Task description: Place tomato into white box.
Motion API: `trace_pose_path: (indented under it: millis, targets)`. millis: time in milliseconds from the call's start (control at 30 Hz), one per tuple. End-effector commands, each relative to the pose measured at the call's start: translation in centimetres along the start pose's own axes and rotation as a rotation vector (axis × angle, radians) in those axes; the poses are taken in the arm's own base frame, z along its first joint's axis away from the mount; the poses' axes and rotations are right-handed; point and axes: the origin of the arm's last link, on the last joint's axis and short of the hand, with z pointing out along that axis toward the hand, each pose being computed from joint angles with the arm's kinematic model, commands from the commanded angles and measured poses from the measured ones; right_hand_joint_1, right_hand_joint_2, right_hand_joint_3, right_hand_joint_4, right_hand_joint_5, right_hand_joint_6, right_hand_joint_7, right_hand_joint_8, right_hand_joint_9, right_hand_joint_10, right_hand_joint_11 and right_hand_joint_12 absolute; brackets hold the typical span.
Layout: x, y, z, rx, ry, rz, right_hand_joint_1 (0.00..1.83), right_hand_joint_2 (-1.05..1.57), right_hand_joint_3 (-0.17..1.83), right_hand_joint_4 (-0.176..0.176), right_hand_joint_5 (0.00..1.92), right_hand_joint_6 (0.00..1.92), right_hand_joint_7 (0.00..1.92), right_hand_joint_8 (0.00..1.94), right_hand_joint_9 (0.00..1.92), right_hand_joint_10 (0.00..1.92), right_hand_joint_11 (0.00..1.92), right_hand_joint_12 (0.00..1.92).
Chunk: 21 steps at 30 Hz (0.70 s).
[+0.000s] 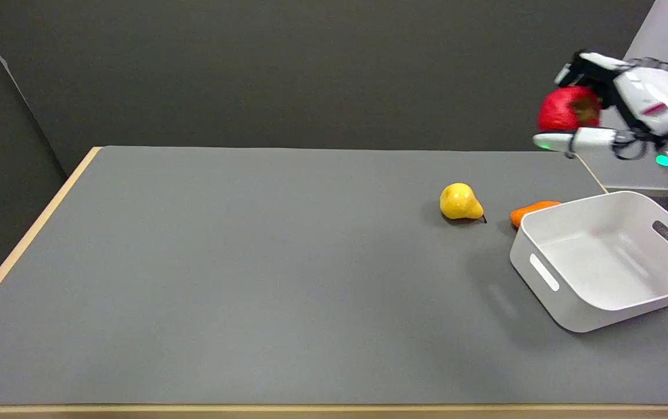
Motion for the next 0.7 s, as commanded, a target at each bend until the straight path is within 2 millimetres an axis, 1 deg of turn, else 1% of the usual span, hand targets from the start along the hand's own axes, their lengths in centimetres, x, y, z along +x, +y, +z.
trace_pose_path:
  millis: [33,133,367,433,533,667,700]
  targets:
    - [4.5,6.7,-15.8,-0.178,0.394,0.343,1.48,1.01,0.33,0.176,0.6,1.42,0.8,1.39,0.78,1.39,0.73,1.67]
    - [3.5,7.3,-17.2,-0.224,0.383,0.371,1.48,1.01,0.33,0.176,0.6,1.41,0.8,1.4,0.78,1.4,0.74,1.68]
    - [0.1,7.8,-18.5,-0.283,0.333,0.438,1.48,1.01,0.35,0.176,0.6,1.42,0.8,1.41,0.77,1.41,0.74,1.71]
    - [-0.6,8.0,-18.6,-0.295,0.328,0.455,1.48,1.01,0.34,0.176,0.6,1.42,0.79,1.42,0.77,1.41,0.74,1.72]
    - [-1.2,8.2,-18.5,-0.31,0.314,0.466,1.48,1.01,0.37,0.173,0.6,1.43,0.77,1.38,0.76,1.51,0.74,1.74]
    - [-2.2,8.7,-18.2,-0.328,0.281,0.464,1.48,1.01,0.37,0.172,0.6,1.42,0.77,1.38,0.76,1.5,0.74,1.74]
    - [-2.5,8.8,-18.0,-0.333,0.27,0.467,1.48,1.01,0.35,0.174,0.6,1.42,0.78,1.4,0.76,1.46,0.74,1.73]
